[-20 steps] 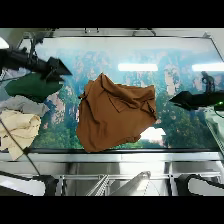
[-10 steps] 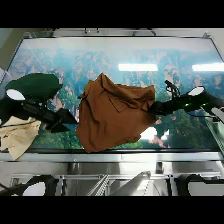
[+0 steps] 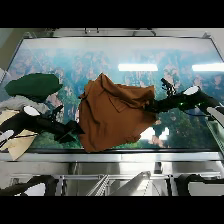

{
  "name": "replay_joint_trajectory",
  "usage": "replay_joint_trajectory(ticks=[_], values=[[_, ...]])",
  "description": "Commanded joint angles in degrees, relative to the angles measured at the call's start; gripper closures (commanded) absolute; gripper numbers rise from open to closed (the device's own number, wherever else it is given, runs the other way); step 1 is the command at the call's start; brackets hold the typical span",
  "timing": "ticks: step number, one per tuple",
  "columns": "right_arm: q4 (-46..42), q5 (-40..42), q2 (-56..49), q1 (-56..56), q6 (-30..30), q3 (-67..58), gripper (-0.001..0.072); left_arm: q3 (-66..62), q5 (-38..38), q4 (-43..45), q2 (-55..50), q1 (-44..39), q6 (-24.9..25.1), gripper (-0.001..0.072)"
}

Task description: Fold the shirts.

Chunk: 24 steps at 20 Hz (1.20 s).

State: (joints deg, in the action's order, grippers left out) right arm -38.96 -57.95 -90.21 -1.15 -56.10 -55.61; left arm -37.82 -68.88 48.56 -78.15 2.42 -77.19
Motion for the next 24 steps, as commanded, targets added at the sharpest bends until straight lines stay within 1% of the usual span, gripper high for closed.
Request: replay_joint_trajectory(ticks=[1,2,5,8,9,12,13,14,17,18,19,20,22,24], values=[[1.7,-1.4,0.0,0.1,-0.1,-0.1,0.0696,-5.2,4.4,1.1,-6.6,-4.3,1.1,0.0395],[1.7,-1.7,0.0,0.1,-0.1,-0.1,0.0697,-7.2,4.0,1.0,-8.7,-5.3,3.0,0.0699],[1.7,-2.9,0.8,-0.5,-0.1,-0.1,0.0697,-12.2,3.0,1.3,-9.9,-6.6,3.3,0.0691],[1.2,-7.2,4.3,-4.7,-0.1,-2.1,0.0698,-15.3,0.5,1.4,-3.5,-4.1,3.2,0.0691],[1.3,-9.5,6.3,-7.4,-0.3,-3.8,0.0698,-16.7,-2.1,1.2,-0.2,-2.1,3.2,0.0691],[1.3,-13.7,15.7,-18.4,-4.7,-11.6,0.0698,-23.6,-12.5,-0.3,10.7,6.3,3.2,0.0690],[2.2,-14.2,19.3,-22.0,-5.6,-14.3,0.0698,-26.7,-15.6,-2.8,14.6,9.7,3.3,0.0690],[5.0,-14.2,23.3,-25.6,-5.4,-16.8,0.0699,-29.9,-17.0,-5.6,18.1,12.8,4.3,0.0690],[17.3,-14.0,34.3,-34.6,-4.3,-22.2,0.0699,-41.1,-15.5,-16.9,27.0,22.3,7.8,0.0683],[21.0,-13.0,37.6,-36.8,-3.7,-23.4,0.0698,-45.2,-14.3,-20.0,29.2,25.5,9.2,0.0683],[23.3,-11.0,41.1,-38.9,-3.7,-24.5,0.0698,-48.6,-12.8,-22.1,30.8,28.7,9.4,0.0682],[24.0,-8.9,44.4,-40.9,-3.7,-25.6,0.0698,-52.0,-11.9,-23.7,32.1,32.2,9.7,0.0681],[24.0,-4.7,49.5,-42.9,-3.5,-27.6,0.0698,-58.9,-12.7,-25.1,33.4,38.9,9.7,0.0681],[24.0,-1.1,52.2,-42.9,-2.4,-29.5,0.0698,-64.2,-12.6,-25.1,33.1,41.4,9.6,0.0681]])
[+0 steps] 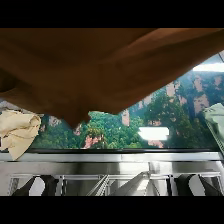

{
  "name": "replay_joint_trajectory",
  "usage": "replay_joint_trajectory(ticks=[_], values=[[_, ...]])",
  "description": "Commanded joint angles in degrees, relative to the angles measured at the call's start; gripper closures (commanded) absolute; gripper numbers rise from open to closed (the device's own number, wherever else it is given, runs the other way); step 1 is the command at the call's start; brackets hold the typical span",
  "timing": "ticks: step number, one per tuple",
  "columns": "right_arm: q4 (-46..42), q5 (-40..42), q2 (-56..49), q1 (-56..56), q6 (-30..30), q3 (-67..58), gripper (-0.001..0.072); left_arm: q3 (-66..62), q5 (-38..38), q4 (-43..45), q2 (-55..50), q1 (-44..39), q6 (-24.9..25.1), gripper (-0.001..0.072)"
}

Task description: Fold the shirts.

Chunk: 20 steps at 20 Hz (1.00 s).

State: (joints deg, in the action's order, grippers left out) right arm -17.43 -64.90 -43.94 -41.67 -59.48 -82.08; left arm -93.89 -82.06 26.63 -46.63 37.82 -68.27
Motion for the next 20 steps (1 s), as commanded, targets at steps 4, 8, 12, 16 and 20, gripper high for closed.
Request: replay_joint_trajectory(ticks=[4,8,12,16,20], values=[[1.1,4.8,5.1,-2.4,1.2,-4.3,0.0698,-15.8,-3.3,-4.2,-6.0,0.5,-1.5,0.0681],[-0.4,0.9,-4.3,6.0,1.2,-1.0,0.0698,-11.8,-4.0,-4.1,-16.2,-10.2,-2.3,0.0681],[-14.7,2.7,-21.3,22.6,1.2,4.2,0.0697,1.8,-3.8,-1.3,-28.2,-21.9,0.4,0.0682],[-20.3,14.3,-42.4,29.5,1.2,4.2,0.0697,8.0,5.8,11.3,-45.0,-26.5,1.4,0.0684],[-20.3,19.8,-55.8,28.8,1.2,-3.7,0.0616,-3.7,9.7,10.7,-60.8,-23.4,0.6,0.0533]])
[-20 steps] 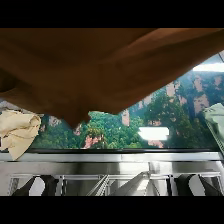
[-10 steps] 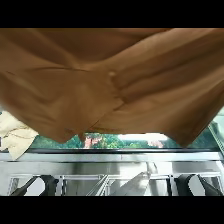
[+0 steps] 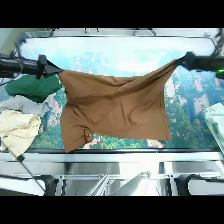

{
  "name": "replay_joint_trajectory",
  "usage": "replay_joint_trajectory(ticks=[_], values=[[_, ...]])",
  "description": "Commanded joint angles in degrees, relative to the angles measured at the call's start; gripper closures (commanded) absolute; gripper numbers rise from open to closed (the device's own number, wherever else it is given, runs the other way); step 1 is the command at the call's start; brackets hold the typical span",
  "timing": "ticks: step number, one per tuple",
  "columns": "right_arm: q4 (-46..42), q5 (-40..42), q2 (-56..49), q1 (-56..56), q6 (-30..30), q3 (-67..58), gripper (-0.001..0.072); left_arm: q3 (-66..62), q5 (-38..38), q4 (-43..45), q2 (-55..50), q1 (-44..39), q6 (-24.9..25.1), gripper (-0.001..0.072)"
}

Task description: Fold the shirts.

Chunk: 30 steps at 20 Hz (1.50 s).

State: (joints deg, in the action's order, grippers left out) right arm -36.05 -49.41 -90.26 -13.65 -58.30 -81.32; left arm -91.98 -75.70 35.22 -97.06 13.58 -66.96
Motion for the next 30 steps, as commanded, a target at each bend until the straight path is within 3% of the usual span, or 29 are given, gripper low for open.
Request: replay_joint_trajectory(ticks=[1,2,5,6,10,15,23,24,26,27,28,29,30], values=[[-1.8,2.2,-10.3,-0.2,0.0,-7.0,0.0372,-9.2,2.8,2.1,-12.4,2.2,-3.1,0.0245],[-2.7,-0.3,-10.3,-1.3,0.0,-9.0,0.0319,-12.7,1.3,2.2,-13.9,3.9,-5.8,-0.0013],[-7.1,-10.1,-8.1,-6.7,-3.3,-12.7,0.0362,-18.3,-6.4,3.5,-14.9,8.7,-7.9,-0.0009],[-7.1,-13.9,-7.5,-8.6,-3.3,-12.7,0.0475,-19.0,-9.8,4.8,-14.8,10.0,-9.4,-0.0009],[-7.1,-30.8,-6.1,-14.3,-4.8,-5.4,0.0488,-12.3,-21.7,13.7,-13.6,11.6,-11.7,0.0010],[-6.8,-27.5,-1.3,-16.5,-1.7,11.6,0.0488,9.3,-12.2,24.9,-6.4,8.3,-9.9,0.0011],[-6.6,-28.4,2.8,-16.2,-1.4,18.6,0.0488,14.5,-10.2,27.7,-11.2,-0.2,-10.0,0.0010],[-6.7,-29.2,3.5,-16.2,-1.5,18.8,0.0488,14.5,-10.3,27.6,-11.7,-1.0,-9.9,0.0032],[-6.9,-30.7,4.5,-16.3,-1.5,19.1,0.0488,13.8,-10.1,27.6,-11.8,-2.3,-8.8,0.0258],[-7.3,-31.3,4.9,-16.3,-1.9,19.5,0.0488,13.3,-10.3,27.6,-11.8,-2.8,-8.0,0.0420],[-8.8,-31.8,5.3,-16.3,-2.9,20.2,0.0487,12.7,-10.9,27.6,-11.8,-3.0,-7.2,0.0652],[-11.2,-31.9,5.6,-16.3,-4.0,21.1,0.0484,12.3,-11.1,27.6,-11.8,-3.4,-6.5,0.0679],[-14.1,-31.8,5.7,-16.3,-5.3,22.6,0.0433,12.1,-11.4,27.6,-11.8,-3.5,-6.5,0.0679]])
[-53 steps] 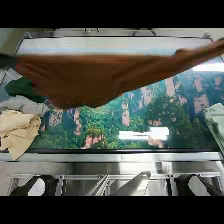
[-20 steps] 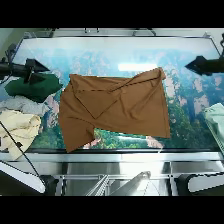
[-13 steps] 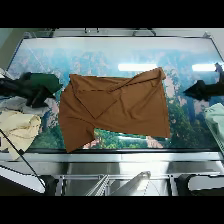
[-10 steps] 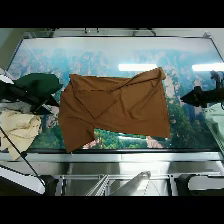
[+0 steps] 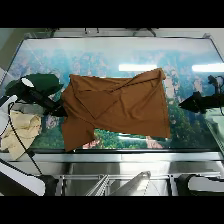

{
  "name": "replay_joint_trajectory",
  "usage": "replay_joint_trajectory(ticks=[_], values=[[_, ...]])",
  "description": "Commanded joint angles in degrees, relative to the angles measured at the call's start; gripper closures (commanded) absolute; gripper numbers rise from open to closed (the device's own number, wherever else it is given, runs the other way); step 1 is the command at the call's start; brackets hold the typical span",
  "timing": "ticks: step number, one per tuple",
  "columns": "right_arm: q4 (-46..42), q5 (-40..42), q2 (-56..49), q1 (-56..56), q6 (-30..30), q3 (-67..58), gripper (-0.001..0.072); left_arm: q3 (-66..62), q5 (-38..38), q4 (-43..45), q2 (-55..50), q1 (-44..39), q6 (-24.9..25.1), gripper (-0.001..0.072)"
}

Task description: Fold the shirts.

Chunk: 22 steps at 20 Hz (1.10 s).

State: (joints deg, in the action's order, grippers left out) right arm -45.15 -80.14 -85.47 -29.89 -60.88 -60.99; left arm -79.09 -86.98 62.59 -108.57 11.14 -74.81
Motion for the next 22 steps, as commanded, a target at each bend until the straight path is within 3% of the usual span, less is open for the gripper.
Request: replay_joint_trajectory(ticks=[1,3,4,11,14,15,17,19,22], values=[[-6.7,-0.2,0.9,0.0,-3.0,4.1,0.0332,-0.8,-0.2,0.2,-0.2,-1.0,1.3,0.0679],[-7.3,3.2,0.7,0.1,-3.0,8.7,0.0218,-0.8,-0.3,0.2,-0.2,-1.0,1.3,0.0679],[-7.2,5.2,0.7,0.2,-3.0,10.9,0.0204,-0.8,-0.3,0.2,-0.2,-1.0,1.3,0.0679],[-6.1,10.8,-2.1,7.1,-0.8,17.9,0.0211,-0.8,-0.7,0.2,-0.2,-1.0,1.3,0.0679],[-1.3,11.8,-4.8,11.2,1.1,17.8,0.0214,-0.8,-0.9,0.2,-0.2,-1.0,1.3,0.0679],[-0.1,11.8,-5.2,11.9,1.7,17.8,0.0262,-0.8,-1.1,0.3,-0.2,-1.0,1.3,0.0679],[1.9,10.8,-5.2,12.2,3.3,17.7,0.0567,-0.8,-1.1,0.2,-0.2,-1.0,1.7,0.0679],[2.8,7.1,-4.7,12.0,4.4,16.7,0.0696,-0.8,-2.2,0.2,0.2,-1.0,2.2,0.0680],[3.5,0.8,1.0,10.9,4.4,13.7,0.0697,-0.8,-5.6,-0.5,6.0,-0.5,4.9,0.0682]])
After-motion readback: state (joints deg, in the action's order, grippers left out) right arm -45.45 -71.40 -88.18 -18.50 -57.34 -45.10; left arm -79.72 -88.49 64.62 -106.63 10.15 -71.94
